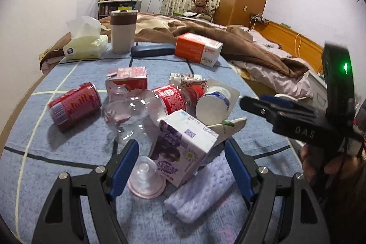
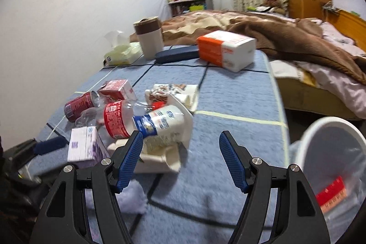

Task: Collect trash
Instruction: 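Grasp the purple-white milk carton with the left tool while the right tool grasps the yogurt cup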

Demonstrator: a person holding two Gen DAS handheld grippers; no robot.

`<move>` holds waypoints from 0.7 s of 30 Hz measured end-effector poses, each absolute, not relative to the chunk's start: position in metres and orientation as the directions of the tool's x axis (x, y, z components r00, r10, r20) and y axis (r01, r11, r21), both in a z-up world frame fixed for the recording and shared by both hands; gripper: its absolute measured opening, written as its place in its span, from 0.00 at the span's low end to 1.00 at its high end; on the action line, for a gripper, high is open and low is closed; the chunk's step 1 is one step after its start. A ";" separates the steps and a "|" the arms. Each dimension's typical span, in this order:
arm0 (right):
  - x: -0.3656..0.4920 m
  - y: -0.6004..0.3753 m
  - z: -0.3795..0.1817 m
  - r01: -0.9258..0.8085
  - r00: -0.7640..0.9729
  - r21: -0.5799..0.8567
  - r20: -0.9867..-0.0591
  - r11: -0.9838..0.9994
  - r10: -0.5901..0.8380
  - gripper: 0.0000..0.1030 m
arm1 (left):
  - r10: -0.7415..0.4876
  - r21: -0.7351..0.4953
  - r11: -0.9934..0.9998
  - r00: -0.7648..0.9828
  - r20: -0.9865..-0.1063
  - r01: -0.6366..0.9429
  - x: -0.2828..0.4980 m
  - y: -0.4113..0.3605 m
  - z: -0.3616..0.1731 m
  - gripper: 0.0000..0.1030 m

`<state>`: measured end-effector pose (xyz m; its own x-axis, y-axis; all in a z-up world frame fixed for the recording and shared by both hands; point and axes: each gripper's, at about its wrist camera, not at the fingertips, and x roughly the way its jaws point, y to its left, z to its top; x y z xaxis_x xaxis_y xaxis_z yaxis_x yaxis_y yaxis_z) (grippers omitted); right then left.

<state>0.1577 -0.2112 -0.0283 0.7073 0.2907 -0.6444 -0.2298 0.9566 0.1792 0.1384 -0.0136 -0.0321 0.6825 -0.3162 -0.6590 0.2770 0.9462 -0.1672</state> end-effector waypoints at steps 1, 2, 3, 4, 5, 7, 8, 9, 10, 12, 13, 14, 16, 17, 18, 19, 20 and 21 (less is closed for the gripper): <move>0.161 -0.206 -0.028 -0.258 0.701 0.177 -0.642 0.950 0.310 0.69 | -0.304 -0.162 0.951 0.685 -0.662 0.265 0.141 -0.015 -0.034 0.77; 0.164 -0.202 -0.027 -0.278 0.697 0.179 -0.639 0.944 0.326 0.69 | -0.291 -0.159 0.955 0.693 -0.660 0.249 0.143 -0.014 -0.036 0.77; 0.169 -0.198 -0.027 -0.299 0.688 0.186 -0.637 0.936 0.347 0.69 | -0.284 -0.161 0.958 0.697 -0.658 0.238 0.145 -0.014 -0.037 0.77; 0.172 -0.195 -0.027 -0.315 0.678 0.193 -0.640 0.929 0.362 0.69 | -0.279 -0.162 0.960 0.698 -0.659 0.230 0.145 -0.014 -0.037 0.77; 0.177 -0.191 -0.028 -0.331 0.665 0.193 -0.647 0.924 0.373 0.69 | -0.276 -0.162 0.961 0.700 -0.659 0.226 0.146 -0.013 -0.038 0.77; 0.181 -0.185 -0.029 -0.353 0.652 0.168 -0.661 0.920 0.371 0.69 | -0.248 -0.142 0.968 0.707 -0.663 0.207 0.146 -0.013 -0.041 0.77; 0.182 -0.184 -0.031 -0.359 0.650 0.153 -0.667 0.921 0.364 0.69 | -0.230 -0.128 0.972 0.711 -0.665 0.195 0.146 -0.013 -0.042 0.77; 0.183 -0.182 -0.032 -0.360 0.647 0.131 -0.678 0.924 0.348 0.69 | -0.223 -0.123 0.974 0.708 -0.670 0.191 0.146 -0.014 -0.043 0.77; 0.184 -0.182 -0.033 -0.355 0.643 0.113 -0.691 0.928 0.331 0.69 | -0.230 -0.131 0.972 0.699 -0.677 0.193 0.147 -0.014 -0.044 0.77; 0.183 -0.185 -0.033 -0.335 0.635 0.098 -0.711 0.937 0.301 0.69 | -0.263 -0.156 0.964 0.687 -0.678 0.215 0.148 -0.014 -0.044 0.77; 0.181 -0.185 -0.033 -0.334 0.631 0.096 -0.716 0.938 0.298 0.69 | -0.268 -0.154 0.963 0.695 -0.667 0.223 0.147 -0.013 -0.044 0.77; 0.182 -0.186 -0.034 -0.333 0.627 0.092 -0.722 0.938 0.293 0.69 | -0.262 -0.142 0.964 0.708 -0.656 0.225 0.147 -0.012 -0.044 0.77; 0.179 -0.187 -0.036 -0.295 0.638 0.073 -0.727 0.953 0.253 0.69 | -0.246 -0.131 0.968 0.720 -0.648 0.213 0.148 -0.007 -0.046 0.77; 0.179 -0.186 -0.036 -0.281 0.644 0.070 -0.725 0.957 0.243 0.69 | -0.250 -0.138 0.967 0.715 -0.653 0.212 0.150 -0.005 -0.047 0.77; 0.177 -0.185 -0.037 -0.267 0.650 0.069 -0.723 0.961 0.233 0.69 | -0.261 -0.142 0.964 0.706 -0.659 0.223 0.152 -0.003 -0.049 0.77; 0.175 -0.184 -0.036 -0.261 0.658 0.068 -0.718 0.963 0.229 0.69 | -0.266 -0.142 0.963 0.701 -0.662 0.231 0.154 -0.002 -0.050 0.77; 0.174 -0.181 -0.036 -0.262 0.664 0.063 -0.713 0.963 0.227 0.69 | -0.269 -0.139 0.961 0.702 -0.659 0.238 0.155 -0.001 -0.051 0.77; 0.174 -0.177 -0.036 -0.266 0.663 0.048 -0.716 0.963 0.219 0.69 | -0.279 -0.138 0.958 0.704 -0.653 0.252 0.156 -0.001 -0.051 0.77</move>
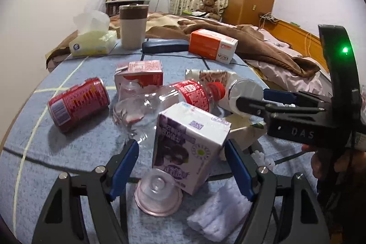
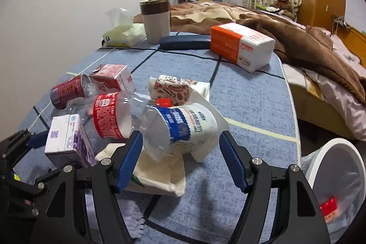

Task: Collect trash
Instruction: 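Grasp the purple-white milk carton with the left tool while the right tool grasps the yogurt cup, then lift the carton and yogurt cup and carry both over the wastebasket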

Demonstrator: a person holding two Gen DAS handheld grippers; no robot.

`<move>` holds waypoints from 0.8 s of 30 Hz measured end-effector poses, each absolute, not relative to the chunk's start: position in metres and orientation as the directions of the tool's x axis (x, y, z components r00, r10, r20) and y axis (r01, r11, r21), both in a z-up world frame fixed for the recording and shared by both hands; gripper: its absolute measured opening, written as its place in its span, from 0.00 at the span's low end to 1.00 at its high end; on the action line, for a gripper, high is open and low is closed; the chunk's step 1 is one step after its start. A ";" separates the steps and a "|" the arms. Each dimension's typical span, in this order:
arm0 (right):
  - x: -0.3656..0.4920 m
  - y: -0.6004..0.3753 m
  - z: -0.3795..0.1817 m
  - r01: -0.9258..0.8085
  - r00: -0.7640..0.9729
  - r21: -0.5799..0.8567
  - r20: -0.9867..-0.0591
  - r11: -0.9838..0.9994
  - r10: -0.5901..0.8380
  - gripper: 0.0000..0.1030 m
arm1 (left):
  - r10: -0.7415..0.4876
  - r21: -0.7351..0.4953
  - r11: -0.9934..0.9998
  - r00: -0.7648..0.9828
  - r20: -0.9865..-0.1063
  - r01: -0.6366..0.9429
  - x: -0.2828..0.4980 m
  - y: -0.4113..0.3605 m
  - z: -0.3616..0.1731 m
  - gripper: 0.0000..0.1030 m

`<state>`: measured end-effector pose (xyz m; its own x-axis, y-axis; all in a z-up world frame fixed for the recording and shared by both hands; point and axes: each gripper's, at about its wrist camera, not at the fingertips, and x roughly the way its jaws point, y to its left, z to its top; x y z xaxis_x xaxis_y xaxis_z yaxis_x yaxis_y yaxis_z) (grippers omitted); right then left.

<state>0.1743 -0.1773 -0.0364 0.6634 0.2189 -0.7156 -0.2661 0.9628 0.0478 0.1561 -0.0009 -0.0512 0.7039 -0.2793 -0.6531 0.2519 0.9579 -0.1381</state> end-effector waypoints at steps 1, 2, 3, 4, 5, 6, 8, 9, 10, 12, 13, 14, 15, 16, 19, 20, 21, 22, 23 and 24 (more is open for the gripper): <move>0.174 -0.173 -0.036 -0.263 0.663 0.035 -0.719 0.964 0.207 0.69 | -0.287 -0.143 0.955 0.698 -0.656 0.258 0.159 -0.001 -0.052 0.77; 0.175 -0.171 -0.036 -0.262 0.665 0.031 -0.719 0.965 0.204 0.69 | -0.289 -0.148 0.955 0.690 -0.664 0.257 0.162 0.000 -0.053 0.77; 0.176 -0.167 -0.035 -0.266 0.666 0.029 -0.718 0.964 0.205 0.69 | -0.294 -0.154 0.954 0.687 -0.665 0.259 0.164 -0.001 -0.053 0.77; 0.179 -0.164 -0.036 -0.270 0.662 0.027 -0.721 0.962 0.206 0.70 | -0.303 -0.162 0.951 0.686 -0.662 0.264 0.166 -0.001 -0.053 0.77; 0.181 -0.161 -0.035 -0.277 0.658 0.029 -0.723 0.961 0.211 0.73 | -0.315 -0.174 0.948 0.686 -0.656 0.268 0.168 0.000 -0.052 0.77; 0.184 -0.159 -0.036 -0.279 0.657 0.033 -0.723 0.960 0.216 0.73 | -0.324 -0.183 0.945 0.688 -0.650 0.272 0.169 0.000 -0.053 0.77; 0.189 -0.157 -0.040 -0.263 0.642 0.013 -0.744 0.965 0.185 0.73 | -0.327 -0.192 0.944 0.682 -0.654 0.269 0.172 0.000 -0.054 0.77; 0.192 -0.157 -0.042 -0.254 0.636 0.007 -0.752 0.967 0.173 0.73 | -0.327 -0.196 0.944 0.683 -0.653 0.265 0.172 0.000 -0.054 0.77; 0.194 -0.159 -0.044 -0.252 0.634 0.010 -0.754 0.968 0.173 0.73 | -0.331 -0.206 0.943 0.685 -0.649 0.261 0.173 0.001 -0.054 0.76; 0.195 -0.163 -0.048 -0.253 0.631 0.022 -0.754 0.967 0.183 0.73 | -0.339 -0.226 0.941 0.683 -0.646 0.254 0.174 0.003 -0.054 0.73; 0.194 -0.165 -0.048 -0.251 0.634 0.027 -0.751 0.968 0.185 0.73 | -0.342 -0.230 0.940 0.682 -0.647 0.254 0.174 0.003 -0.054 0.70; 0.194 -0.168 -0.049 -0.248 0.637 0.032 -0.747 0.968 0.188 0.73 | -0.342 -0.229 0.940 0.680 -0.648 0.254 0.174 0.002 -0.055 0.66; 0.193 -0.169 -0.050 -0.247 0.638 0.037 -0.746 0.968 0.191 0.73 | -0.336 -0.222 0.942 0.680 -0.651 0.252 0.174 0.001 -0.055 0.65; 0.193 -0.171 -0.050 -0.245 0.640 0.046 -0.742 0.968 0.198 0.73 | -0.328 -0.213 0.945 0.681 -0.654 0.250 0.173 0.000 -0.056 0.63; 0.191 -0.178 -0.049 -0.230 0.662 0.076 -0.719 0.970 0.213 0.72 | -0.314 -0.208 0.949 0.692 -0.650 0.235 0.171 -0.001 -0.055 0.62; 0.191 -0.180 -0.049 -0.226 0.668 0.082 -0.712 0.971 0.216 0.70 | -0.310 -0.207 0.951 0.696 -0.648 0.230 0.171 -0.001 -0.055 0.62; 0.191 -0.182 -0.048 -0.221 0.675 0.089 -0.705 0.971 0.218 0.69 | -0.305 -0.205 0.952 0.701 -0.645 0.226 0.170 -0.001 -0.055 0.62; 0.190 -0.183 -0.047 -0.218 0.681 0.093 -0.698 0.972 0.220 0.65 | -0.299 -0.202 0.954 0.704 -0.645 0.221 0.170 -0.001 -0.055 0.62; 0.190 -0.184 -0.046 -0.216 0.688 0.094 -0.691 0.972 0.220 0.60 | -0.294 -0.199 0.956 0.705 -0.645 0.216 0.171 0.000 -0.055 0.62; 0.190 -0.186 -0.046 -0.212 0.696 0.091 -0.685 0.973 0.216 0.58 | -0.291 -0.198 0.957 0.707 -0.644 0.213 0.171 0.000 -0.055 0.62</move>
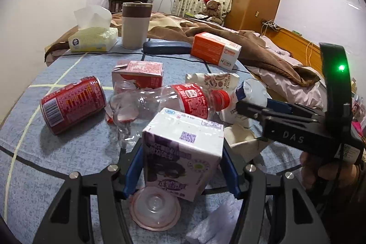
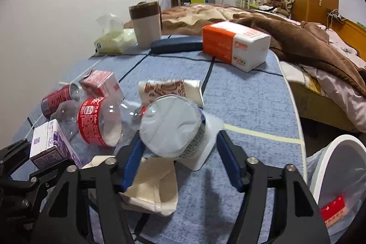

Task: Collect trash
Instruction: 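Lift the carton and yogurt cup and carry both over the wastebasket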

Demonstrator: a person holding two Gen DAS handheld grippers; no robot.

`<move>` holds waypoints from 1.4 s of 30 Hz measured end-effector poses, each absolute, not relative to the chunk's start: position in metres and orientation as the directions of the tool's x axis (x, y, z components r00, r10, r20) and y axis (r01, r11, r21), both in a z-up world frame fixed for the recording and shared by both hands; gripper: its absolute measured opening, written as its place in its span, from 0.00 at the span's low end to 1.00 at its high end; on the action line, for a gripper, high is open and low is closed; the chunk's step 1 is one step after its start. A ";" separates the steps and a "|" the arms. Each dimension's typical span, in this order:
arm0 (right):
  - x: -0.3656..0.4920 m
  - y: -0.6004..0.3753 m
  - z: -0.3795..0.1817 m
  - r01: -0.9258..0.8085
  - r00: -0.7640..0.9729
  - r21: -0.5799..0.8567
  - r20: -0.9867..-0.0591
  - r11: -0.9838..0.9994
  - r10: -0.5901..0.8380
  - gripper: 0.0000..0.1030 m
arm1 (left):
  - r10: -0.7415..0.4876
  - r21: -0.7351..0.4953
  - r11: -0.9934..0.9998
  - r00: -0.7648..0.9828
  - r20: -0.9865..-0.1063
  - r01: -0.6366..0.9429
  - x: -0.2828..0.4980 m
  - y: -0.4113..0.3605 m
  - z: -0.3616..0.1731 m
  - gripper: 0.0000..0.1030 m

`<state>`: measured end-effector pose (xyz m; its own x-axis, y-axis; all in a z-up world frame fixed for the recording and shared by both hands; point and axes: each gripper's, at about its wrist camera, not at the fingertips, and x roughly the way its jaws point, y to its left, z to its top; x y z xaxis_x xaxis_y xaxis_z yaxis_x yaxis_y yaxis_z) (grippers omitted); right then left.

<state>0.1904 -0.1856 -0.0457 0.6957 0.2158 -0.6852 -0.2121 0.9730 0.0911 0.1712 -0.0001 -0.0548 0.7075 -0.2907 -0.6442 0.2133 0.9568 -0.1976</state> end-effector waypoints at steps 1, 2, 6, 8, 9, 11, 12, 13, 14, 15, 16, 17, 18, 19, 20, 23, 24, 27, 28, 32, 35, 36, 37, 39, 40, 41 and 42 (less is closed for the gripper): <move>0.190 -0.186 -0.045 -0.209 0.701 0.089 -0.681 0.974 0.212 0.55 | -0.290 -0.198 0.957 0.709 -0.643 0.211 0.172 0.000 -0.055 0.62; 0.191 -0.187 -0.045 -0.209 0.703 0.091 -0.678 0.974 0.214 0.49 | -0.286 -0.198 0.958 0.709 -0.644 0.207 0.172 0.000 -0.055 0.62; 0.191 -0.191 -0.045 -0.204 0.714 0.100 -0.666 0.974 0.218 0.36 | -0.283 -0.196 0.959 0.717 -0.638 0.205 0.171 0.001 -0.053 0.62; 0.192 -0.194 -0.046 -0.210 0.710 0.117 -0.664 0.971 0.234 0.35 | -0.277 -0.187 0.961 0.722 -0.634 0.204 0.170 0.001 -0.051 0.62; 0.192 -0.195 -0.046 -0.215 0.707 0.127 -0.663 0.968 0.244 0.35 | -0.272 -0.182 0.962 0.726 -0.631 0.202 0.170 0.001 -0.050 0.62; 0.193 -0.197 -0.046 -0.218 0.710 0.129 -0.659 0.967 0.248 0.35 | -0.269 -0.178 0.963 0.727 -0.632 0.203 0.170 0.000 -0.049 0.62; 0.194 -0.197 -0.046 -0.229 0.705 0.140 -0.659 0.963 0.263 0.36 | -0.266 -0.175 0.964 0.729 -0.630 0.200 0.169 0.000 -0.048 0.62; 0.197 -0.197 -0.047 -0.231 0.697 0.145 -0.665 0.962 0.268 0.47 | -0.265 -0.173 0.964 0.731 -0.629 0.200 0.169 -0.001 -0.048 0.62; 0.198 -0.197 -0.048 -0.229 0.695 0.140 -0.670 0.963 0.262 0.66 | -0.262 -0.171 0.965 0.730 -0.631 0.199 0.170 -0.001 -0.048 0.62; 0.200 -0.196 -0.049 -0.225 0.694 0.125 -0.675 0.966 0.249 0.71 | -0.260 -0.169 0.966 0.730 -0.633 0.197 0.171 -0.001 -0.048 0.62; 0.203 -0.194 -0.051 -0.228 0.690 0.115 -0.681 0.967 0.243 0.72 | -0.259 -0.169 0.966 0.729 -0.633 0.196 0.172 -0.001 -0.048 0.62; 0.205 -0.192 -0.052 -0.240 0.682 0.117 -0.687 0.964 0.253 0.72 | -0.257 -0.169 0.966 0.729 -0.634 0.195 0.172 -0.001 -0.048 0.62; 0.207 -0.191 -0.052 -0.250 0.676 0.121 -0.688 0.961 0.263 0.72 | -0.254 -0.168 0.967 0.729 -0.636 0.191 0.173 0.000 -0.049 0.62; 0.209 -0.190 -0.053 -0.247 0.678 0.115 -0.689 0.962 0.256 0.72 | -0.254 -0.170 0.967 0.728 -0.637 0.189 0.174 0.000 -0.049 0.62; 0.211 -0.189 -0.053 -0.244 0.677 0.110 -0.692 0.963 0.251 0.72 | -0.253 -0.171 0.968 0.727 -0.639 0.186 0.176 0.001 -0.050 0.62; 0.218 -0.190 -0.054 -0.242 0.670 0.127 -0.695 0.962 0.260 0.72 | -0.248 -0.172 0.969 0.727 -0.640 0.179 0.177 0.002 -0.050 0.62; 0.218 -0.189 -0.054 -0.238 0.673 0.122 -0.695 0.964 0.254 0.72 | -0.247 -0.172 0.969 0.727 -0.640 0.178 0.178 0.002 -0.050 0.62; 0.217 -0.189 -0.052 -0.227 0.690 0.101 -0.685 0.969 0.233 0.52 | -0.245 -0.167 0.970 0.727 -0.642 0.180 0.179 0.001 -0.050 0.62; 0.216 -0.189 -0.052 -0.222 0.695 0.091 -0.684 0.971 0.223 0.52 | -0.244 -0.164 0.970 0.728 -0.641 0.180 0.179 0.000 -0.050 0.62; 0.213 -0.192 -0.051 -0.219 0.699 0.111 -0.676 0.969 0.235 0.52 | -0.237 -0.160 0.972 0.729 -0.643 0.175 0.179 -0.001 -0.049 0.62; 0.209 -0.195 -0.047 -0.214 0.709 0.120 -0.663 0.969 0.239 0.52 | -0.237 -0.161 0.971 0.731 -0.640 0.174 0.177 -0.001 -0.046 0.62; 0.206 -0.196 -0.045 -0.218 0.713 0.121 -0.657 0.968 0.243 0.51 | -0.237 -0.159 0.972 0.733 -0.638 0.176 0.176 -0.002 -0.045 0.62; 0.204 -0.196 -0.043 -0.220 0.718 0.118 -0.652 0.968 0.243 0.51 | -0.237 -0.157 0.972 0.736 -0.634 0.177 0.175 -0.002 -0.044 0.62; 0.199 -0.198 -0.040 -0.219 0.727 0.114 -0.643 0.969 0.240 0.51 | -0.233 -0.153 0.972 0.741 -0.630 0.176 0.173 -0.004 -0.041 0.62; 0.196 -0.199 -0.038 -0.220 0.730 0.115 -0.639 0.969 0.241 0.51 | -0.233 -0.153 0.973 0.742 -0.628 0.176 0.171 -0.004 -0.039 0.62; 0.193 -0.201 -0.037 -0.221 0.732 0.117 -0.636 0.968 0.244 0.51 | -0.235 -0.152 0.972 0.744 -0.625 0.179 0.169 -0.005 -0.037 0.62; 0.190 -0.203 -0.035 -0.222 0.735 0.120 -0.632 0.968 0.247 0.51 | -0.235 -0.150 0.972 0.747 -0.622 0.180 0.167 -0.006 -0.035 0.62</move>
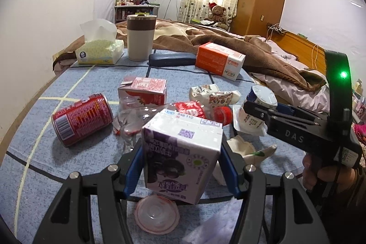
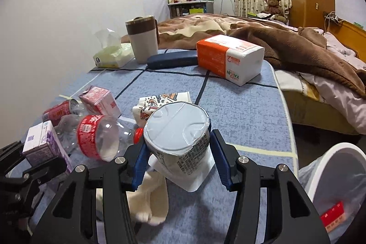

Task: Collect trash
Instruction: 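Lift the carton and yogurt cup and carry both over the wastebasket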

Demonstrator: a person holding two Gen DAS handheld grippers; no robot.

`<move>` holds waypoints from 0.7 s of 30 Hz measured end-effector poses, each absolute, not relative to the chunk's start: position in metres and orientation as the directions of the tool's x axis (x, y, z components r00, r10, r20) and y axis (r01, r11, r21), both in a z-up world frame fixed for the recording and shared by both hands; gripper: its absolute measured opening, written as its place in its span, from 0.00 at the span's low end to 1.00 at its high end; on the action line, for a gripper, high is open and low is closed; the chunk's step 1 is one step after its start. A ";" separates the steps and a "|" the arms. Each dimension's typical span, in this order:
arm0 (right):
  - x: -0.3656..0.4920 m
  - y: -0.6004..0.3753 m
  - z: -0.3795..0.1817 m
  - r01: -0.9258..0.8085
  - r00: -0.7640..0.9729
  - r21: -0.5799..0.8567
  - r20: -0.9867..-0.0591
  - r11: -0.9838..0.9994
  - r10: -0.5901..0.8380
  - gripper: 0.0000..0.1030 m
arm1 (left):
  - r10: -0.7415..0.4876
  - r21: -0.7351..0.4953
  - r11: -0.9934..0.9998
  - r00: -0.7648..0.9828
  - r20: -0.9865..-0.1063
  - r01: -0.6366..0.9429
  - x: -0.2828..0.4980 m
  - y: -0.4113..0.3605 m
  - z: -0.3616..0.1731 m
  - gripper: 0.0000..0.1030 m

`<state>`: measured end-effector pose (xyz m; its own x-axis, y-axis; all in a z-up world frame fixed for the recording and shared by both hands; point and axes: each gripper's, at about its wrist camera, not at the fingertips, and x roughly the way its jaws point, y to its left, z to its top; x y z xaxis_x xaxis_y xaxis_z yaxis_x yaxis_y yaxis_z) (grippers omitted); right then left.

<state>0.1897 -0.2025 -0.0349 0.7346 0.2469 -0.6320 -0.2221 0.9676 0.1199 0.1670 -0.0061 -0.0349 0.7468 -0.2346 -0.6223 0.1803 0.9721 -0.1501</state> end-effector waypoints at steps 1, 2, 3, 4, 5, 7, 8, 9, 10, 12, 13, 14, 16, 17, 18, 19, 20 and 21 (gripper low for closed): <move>0.186 -0.204 -0.033 -0.223 0.738 0.121 -0.627 0.967 0.249 0.51 | -0.233 -0.147 0.972 0.749 -0.620 0.181 0.165 -0.007 -0.032 0.62; 0.183 -0.206 -0.031 -0.224 0.740 0.124 -0.624 0.967 0.251 0.51 | -0.233 -0.143 0.972 0.751 -0.618 0.184 0.163 -0.009 -0.030 0.62; 0.179 -0.209 -0.028 -0.225 0.744 0.130 -0.617 0.966 0.256 0.51 | -0.235 -0.141 0.972 0.754 -0.614 0.189 0.161 -0.010 -0.026 0.62; 0.175 -0.212 -0.025 -0.224 0.747 0.135 -0.612 0.965 0.259 0.51 | -0.239 -0.141 0.971 0.757 -0.609 0.193 0.160 -0.012 -0.022 0.62; 0.171 -0.215 -0.022 -0.220 0.752 0.139 -0.606 0.966 0.259 0.51 | -0.241 -0.139 0.970 0.758 -0.606 0.198 0.158 -0.014 -0.019 0.62; 0.164 -0.223 -0.015 -0.208 0.764 0.145 -0.594 0.967 0.254 0.51 | -0.250 -0.136 0.968 0.763 -0.596 0.211 0.154 -0.020 -0.013 0.62; 0.159 -0.228 -0.011 -0.205 0.771 0.151 -0.584 0.967 0.255 0.51 | -0.253 -0.132 0.967 0.764 -0.594 0.218 0.153 -0.024 -0.010 0.62; 0.155 -0.231 -0.008 -0.199 0.776 0.151 -0.580 0.968 0.250 0.51 | -0.256 -0.129 0.966 0.765 -0.591 0.224 0.151 -0.028 -0.007 0.62; 0.150 -0.236 -0.005 -0.189 0.783 0.149 -0.573 0.971 0.241 0.51 | -0.262 -0.128 0.964 0.765 -0.588 0.232 0.150 -0.032 -0.005 0.62; 0.143 -0.246 0.000 -0.172 0.794 0.148 -0.565 0.974 0.226 0.51 | -0.273 -0.127 0.961 0.762 -0.587 0.247 0.149 -0.041 -0.001 0.62; 0.139 -0.252 0.002 -0.159 0.801 0.145 -0.560 0.977 0.213 0.51 | -0.280 -0.127 0.959 0.762 -0.585 0.255 0.149 -0.046 0.001 0.62; 0.135 -0.257 0.004 -0.147 0.807 0.139 -0.555 0.979 0.200 0.51 | -0.286 -0.127 0.957 0.758 -0.586 0.262 0.150 -0.052 0.003 0.62; 0.127 -0.270 0.007 -0.111 0.818 0.128 -0.551 0.986 0.164 0.51 | -0.300 -0.128 0.952 0.755 -0.583 0.280 0.151 -0.064 0.007 0.62; 0.122 -0.280 0.009 -0.091 0.822 0.135 -0.549 0.987 0.151 0.51 | -0.307 -0.126 0.949 0.753 -0.583 0.289 0.151 -0.070 0.008 0.62; 0.119 -0.287 0.010 -0.075 0.824 0.140 -0.548 0.987 0.140 0.51 | -0.309 -0.120 0.947 0.751 -0.584 0.296 0.152 -0.078 0.009 0.62; 0.115 -0.294 0.011 -0.055 0.827 0.139 -0.549 0.989 0.123 0.51 | -0.315 -0.116 0.945 0.751 -0.581 0.307 0.151 -0.086 0.010 0.62; 0.111 -0.301 0.011 -0.033 0.829 0.134 -0.549 0.990 0.102 0.51 | -0.328 -0.116 0.940 0.747 -0.579 0.322 0.152 -0.095 0.011 0.62; 0.107 -0.309 0.011 -0.013 0.832 0.129 -0.548 0.992 0.082 0.51 | -0.337 -0.116 0.935 0.741 -0.580 0.335 0.152 -0.103 0.012 0.62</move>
<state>0.1070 -0.3089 0.0115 0.8324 0.0824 -0.5480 -0.0131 0.9915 0.1292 0.1518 -0.1027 0.0118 0.7412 -0.3373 -0.5804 0.3346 0.9352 -0.1162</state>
